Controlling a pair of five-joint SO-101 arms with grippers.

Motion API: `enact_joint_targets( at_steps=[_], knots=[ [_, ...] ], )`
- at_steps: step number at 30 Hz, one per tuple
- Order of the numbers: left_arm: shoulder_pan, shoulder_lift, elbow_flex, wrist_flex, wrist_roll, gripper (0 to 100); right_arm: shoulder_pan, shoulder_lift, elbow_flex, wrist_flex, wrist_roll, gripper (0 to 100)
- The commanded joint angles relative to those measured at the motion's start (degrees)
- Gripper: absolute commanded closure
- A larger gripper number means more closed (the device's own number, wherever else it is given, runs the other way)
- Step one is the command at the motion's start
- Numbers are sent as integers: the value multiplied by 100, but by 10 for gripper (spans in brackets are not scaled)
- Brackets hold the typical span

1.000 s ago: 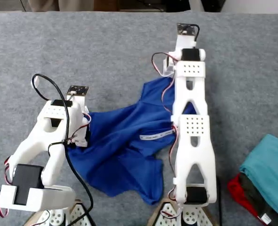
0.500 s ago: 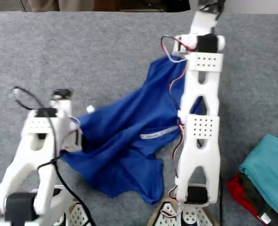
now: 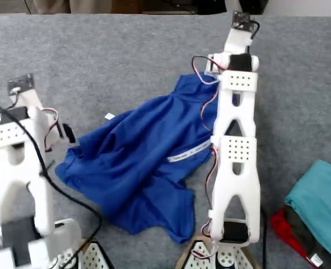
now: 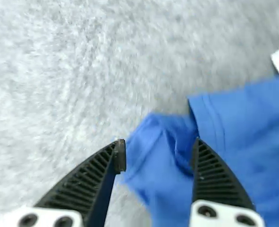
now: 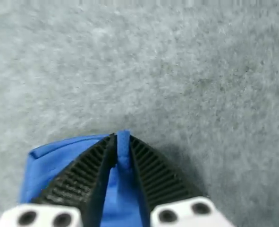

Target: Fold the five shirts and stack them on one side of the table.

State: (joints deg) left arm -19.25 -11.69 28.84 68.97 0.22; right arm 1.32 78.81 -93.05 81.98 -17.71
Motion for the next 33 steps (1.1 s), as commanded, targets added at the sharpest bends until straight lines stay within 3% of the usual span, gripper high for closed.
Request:
enact_joint_targets(
  at_steps=[1,5,11,17,26,33],
  knots=[
    [-53,1007,-668,-404,686,767,84,242,-233,-387,88,993],
    [-18,1912,-1451,-114,985,767,84,470,-251,-703,123,993],
    [571,2202,-2004,659,1046,767,84,488,-251,-712,123,993],
    [730,2246,-2497,1389,2013,767,84,505,-251,-712,123,993],
    [765,2352,-2470,932,2637,767,75,514,-251,-712,132,993],
    [1275,2791,-2901,1398,2664,767,48,514,-251,-721,132,993]
  ],
)
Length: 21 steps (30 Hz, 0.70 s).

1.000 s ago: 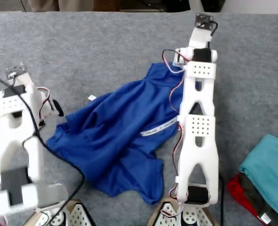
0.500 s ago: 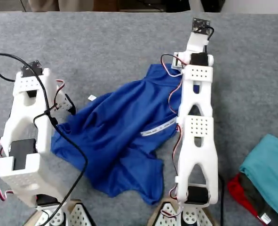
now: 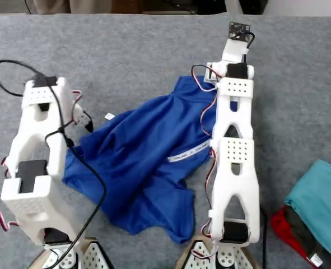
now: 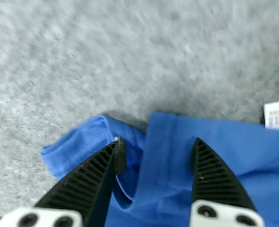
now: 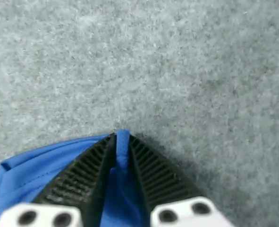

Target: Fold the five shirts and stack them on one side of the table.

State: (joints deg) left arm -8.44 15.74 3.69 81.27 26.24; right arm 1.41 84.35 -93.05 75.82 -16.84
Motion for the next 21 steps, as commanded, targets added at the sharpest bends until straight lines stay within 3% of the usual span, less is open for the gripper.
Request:
enact_joint_targets(
  at_steps=[1,11,18,21],
  knots=[
    [237,127,-440,193,62,767,40,-40,-251,-105,44,993],
    [255,1051,-730,202,422,774,40,-40,-251,-105,44,993],
    [264,971,-1116,202,536,945,40,-40,-251,-105,44,993],
    [255,963,-1327,193,545,939,40,-40,-251,-105,44,993]
  ],
)
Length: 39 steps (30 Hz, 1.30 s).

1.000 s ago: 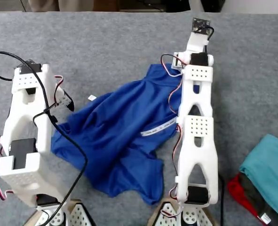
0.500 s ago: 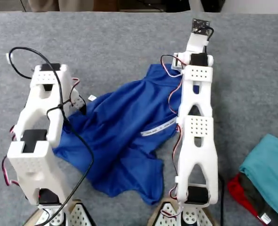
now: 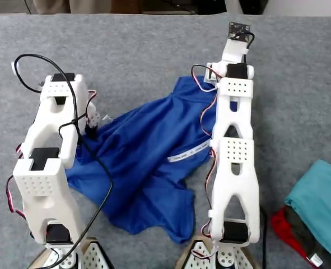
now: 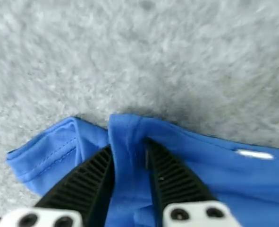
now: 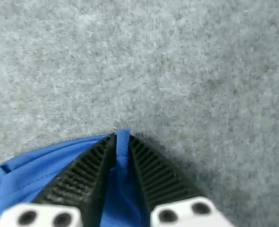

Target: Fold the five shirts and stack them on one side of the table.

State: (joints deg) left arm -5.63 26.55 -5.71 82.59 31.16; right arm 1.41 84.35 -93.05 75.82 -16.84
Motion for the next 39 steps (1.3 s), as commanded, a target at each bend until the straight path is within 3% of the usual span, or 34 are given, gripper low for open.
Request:
enact_joint_targets(
  at_steps=[1,12,24,33,39],
  knots=[
    [-26,-119,-457,62,53,940,40,-40,-251,-105,44,993],
    [-123,-119,-958,-809,18,943,40,-40,-251,-105,44,993],
    [-484,-84,-2681,-782,26,941,40,-31,-251,-105,35,993],
    [-431,-57,-2444,440,-378,940,40,-31,-251,-105,35,993],
    [-167,-48,-1380,527,-387,939,40,-31,-251,-105,35,993]
  ],
)
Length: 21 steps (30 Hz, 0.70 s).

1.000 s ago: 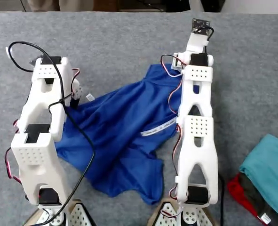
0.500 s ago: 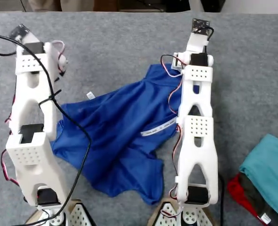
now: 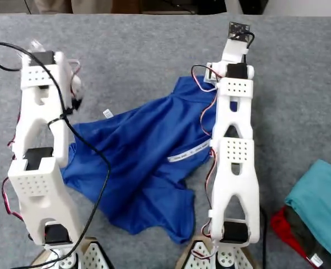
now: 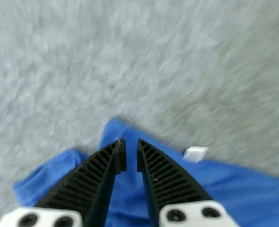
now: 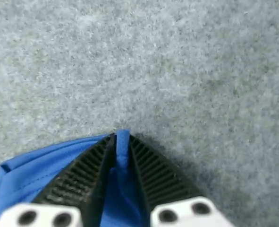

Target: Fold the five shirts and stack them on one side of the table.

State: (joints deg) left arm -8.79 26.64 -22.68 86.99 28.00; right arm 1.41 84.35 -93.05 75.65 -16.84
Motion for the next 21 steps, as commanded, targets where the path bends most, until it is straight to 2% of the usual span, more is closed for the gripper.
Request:
enact_joint_targets(
  at_steps=[1,4,9,17,21],
  knots=[
    [193,-66,440,176,-70,939,40,-31,-251,-88,35,993],
    [316,-75,598,510,-97,939,40,-31,-242,-88,35,993],
    [334,-75,642,809,-527,939,40,-31,-242,-88,35,993],
    [211,-57,651,932,-1371,938,40,-31,-242,-88,35,993],
    [255,110,818,800,-1600,858,40,-31,-242,-88,35,993]
  ],
)
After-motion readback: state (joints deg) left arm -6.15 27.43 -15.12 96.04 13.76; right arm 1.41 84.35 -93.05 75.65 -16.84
